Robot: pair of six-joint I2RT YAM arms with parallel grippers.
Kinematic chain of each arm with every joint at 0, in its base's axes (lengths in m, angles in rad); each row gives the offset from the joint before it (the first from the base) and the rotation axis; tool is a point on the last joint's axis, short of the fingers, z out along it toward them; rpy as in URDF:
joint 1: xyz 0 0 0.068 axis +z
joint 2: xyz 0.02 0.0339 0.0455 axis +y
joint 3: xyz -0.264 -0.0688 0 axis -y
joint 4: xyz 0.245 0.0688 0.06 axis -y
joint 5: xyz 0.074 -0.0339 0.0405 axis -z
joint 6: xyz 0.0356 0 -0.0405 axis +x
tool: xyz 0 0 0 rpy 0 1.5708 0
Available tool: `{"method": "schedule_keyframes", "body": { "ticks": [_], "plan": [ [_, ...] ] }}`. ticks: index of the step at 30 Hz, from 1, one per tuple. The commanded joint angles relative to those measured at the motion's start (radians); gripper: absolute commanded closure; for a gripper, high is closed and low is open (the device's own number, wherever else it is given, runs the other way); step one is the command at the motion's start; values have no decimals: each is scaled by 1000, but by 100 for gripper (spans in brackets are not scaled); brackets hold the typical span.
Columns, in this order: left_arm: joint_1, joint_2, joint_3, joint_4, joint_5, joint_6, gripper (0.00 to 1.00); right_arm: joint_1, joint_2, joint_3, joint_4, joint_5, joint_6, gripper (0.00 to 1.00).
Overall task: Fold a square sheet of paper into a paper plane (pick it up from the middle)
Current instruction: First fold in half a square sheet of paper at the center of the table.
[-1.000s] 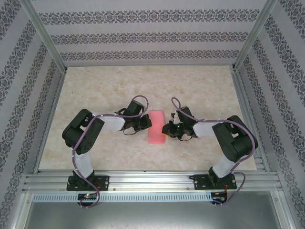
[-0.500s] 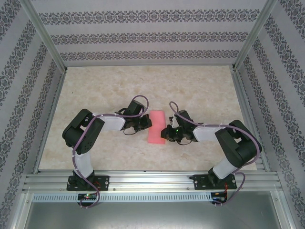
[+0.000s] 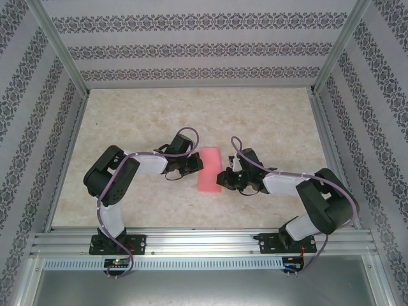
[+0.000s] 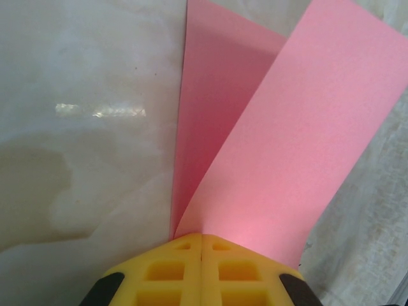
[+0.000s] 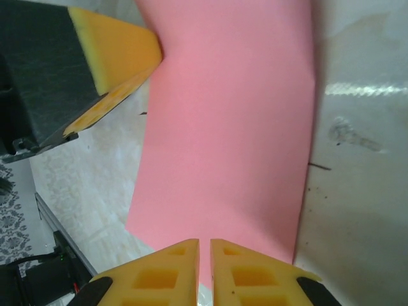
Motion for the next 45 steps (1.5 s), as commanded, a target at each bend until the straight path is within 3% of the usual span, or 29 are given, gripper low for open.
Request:
{"method": "schedule_keyframes", "body": {
  "ticks": [1,7,15,23,31,39,45],
  "plan": [
    [-18,39,7,-76,-18,28,100,13,26,-43,34,-8,17,86],
    [-18,39,6,-80,-19,32,100,23,70,-45,-25,22,-10,87],
    [-19,44,9,-79,-15,34,100,29,-47,-6,-85,17,-16,86],
    [-19,48,11,-77,-10,34,100,20,34,-1,-115,26,-39,87],
    [-21,50,3,-78,-12,40,100,-67,-111,126,-149,3,-57,86],
    [-21,50,1,-86,-13,45,100,-125,108,230,-39,-63,-65,86],
    [-21,50,-7,-81,-12,48,100,-139,216,217,-61,19,-108,86]
  ]
}}
